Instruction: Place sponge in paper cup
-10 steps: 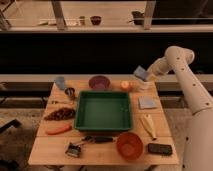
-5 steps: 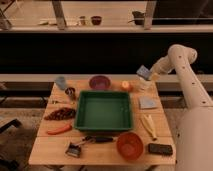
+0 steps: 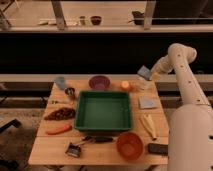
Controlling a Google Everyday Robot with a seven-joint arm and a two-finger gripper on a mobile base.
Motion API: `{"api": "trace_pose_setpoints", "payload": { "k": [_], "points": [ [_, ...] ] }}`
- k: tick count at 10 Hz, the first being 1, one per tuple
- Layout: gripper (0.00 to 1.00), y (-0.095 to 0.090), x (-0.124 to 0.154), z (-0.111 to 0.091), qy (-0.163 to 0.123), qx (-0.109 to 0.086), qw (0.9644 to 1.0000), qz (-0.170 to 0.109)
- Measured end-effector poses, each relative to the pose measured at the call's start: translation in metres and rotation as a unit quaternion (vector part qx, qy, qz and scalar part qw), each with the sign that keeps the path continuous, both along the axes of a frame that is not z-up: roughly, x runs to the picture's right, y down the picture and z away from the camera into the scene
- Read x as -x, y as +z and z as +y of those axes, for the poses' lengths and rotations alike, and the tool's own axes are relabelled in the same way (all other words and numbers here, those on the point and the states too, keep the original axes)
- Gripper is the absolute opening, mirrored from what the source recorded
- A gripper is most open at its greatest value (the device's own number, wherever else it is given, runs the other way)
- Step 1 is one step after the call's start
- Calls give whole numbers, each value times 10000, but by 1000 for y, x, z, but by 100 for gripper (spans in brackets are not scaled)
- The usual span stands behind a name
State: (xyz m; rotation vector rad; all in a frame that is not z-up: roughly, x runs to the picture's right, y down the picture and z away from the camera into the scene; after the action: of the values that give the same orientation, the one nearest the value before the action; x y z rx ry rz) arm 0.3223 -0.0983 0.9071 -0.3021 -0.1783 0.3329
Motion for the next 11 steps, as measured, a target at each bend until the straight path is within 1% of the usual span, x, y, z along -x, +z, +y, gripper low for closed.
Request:
{"api": "trace_pose_setpoints", "payload": {
  "k": [4,6,8,11],
  "points": [
    [27,3,0,1,-28,59,10000,-28],
    [20,4,4,0,-66,51,10000,-37],
    [20,3,1,2,-73,33,10000,-25],
    [20,4,5,2,-88,33,9999,-37]
  ]
}}
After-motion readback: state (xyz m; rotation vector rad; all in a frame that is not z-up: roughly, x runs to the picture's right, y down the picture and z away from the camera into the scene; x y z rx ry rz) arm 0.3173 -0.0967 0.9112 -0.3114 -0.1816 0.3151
